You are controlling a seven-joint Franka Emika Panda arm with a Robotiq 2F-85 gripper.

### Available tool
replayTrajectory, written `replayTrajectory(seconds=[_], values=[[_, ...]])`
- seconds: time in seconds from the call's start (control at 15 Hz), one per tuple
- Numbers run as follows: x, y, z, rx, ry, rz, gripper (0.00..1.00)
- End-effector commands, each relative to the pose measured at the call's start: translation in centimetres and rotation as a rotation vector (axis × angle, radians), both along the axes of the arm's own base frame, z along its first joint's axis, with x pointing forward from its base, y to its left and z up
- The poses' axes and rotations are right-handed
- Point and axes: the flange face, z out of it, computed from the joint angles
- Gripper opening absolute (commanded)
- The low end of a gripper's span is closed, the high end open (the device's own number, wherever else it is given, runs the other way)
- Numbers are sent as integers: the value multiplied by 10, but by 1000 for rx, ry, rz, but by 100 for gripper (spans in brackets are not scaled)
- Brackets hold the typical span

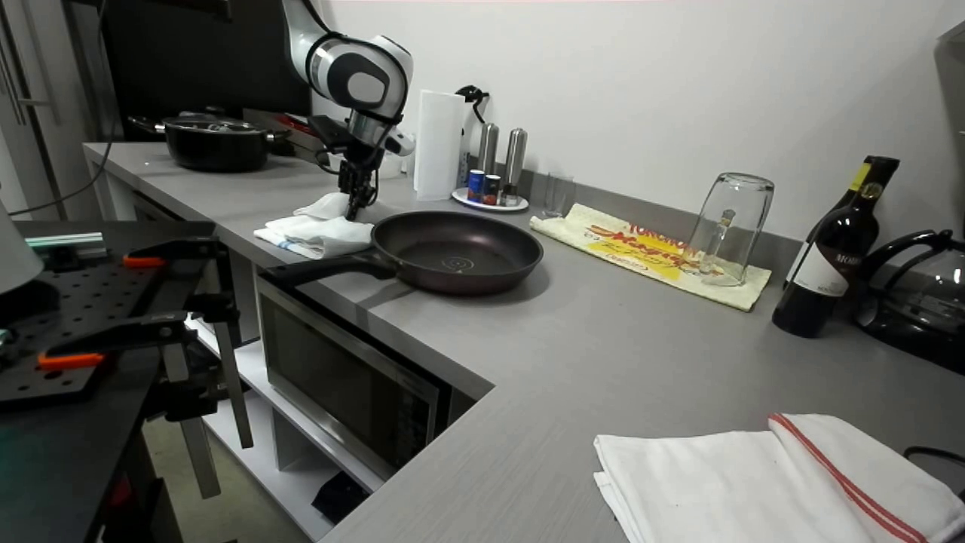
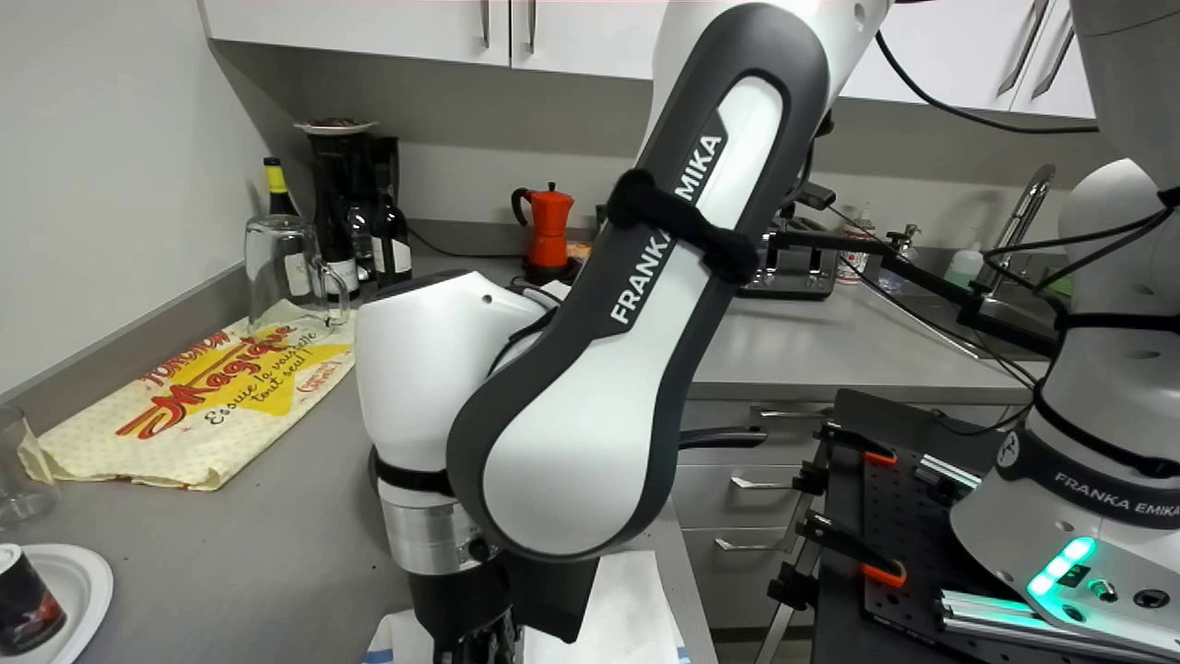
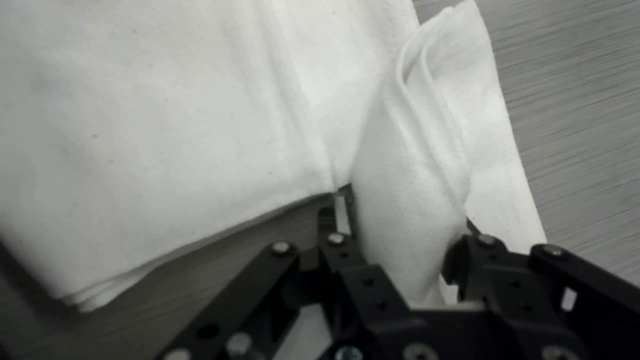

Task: Use the cloth to wipe the pan

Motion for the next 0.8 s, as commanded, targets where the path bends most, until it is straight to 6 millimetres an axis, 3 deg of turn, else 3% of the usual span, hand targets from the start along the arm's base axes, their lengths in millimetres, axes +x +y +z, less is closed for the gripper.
replayTrajectory(seconds=[0.0,0.13,0.33,0.47,0.73], values=[[8,1,1,1,23,-22,12],[10,-2,6,0,27,-26,1],[12,-11,25,2,49,-29,4],[13,-17,46,0,60,-30,4],[20,-33,108,1,42,-40,4]])
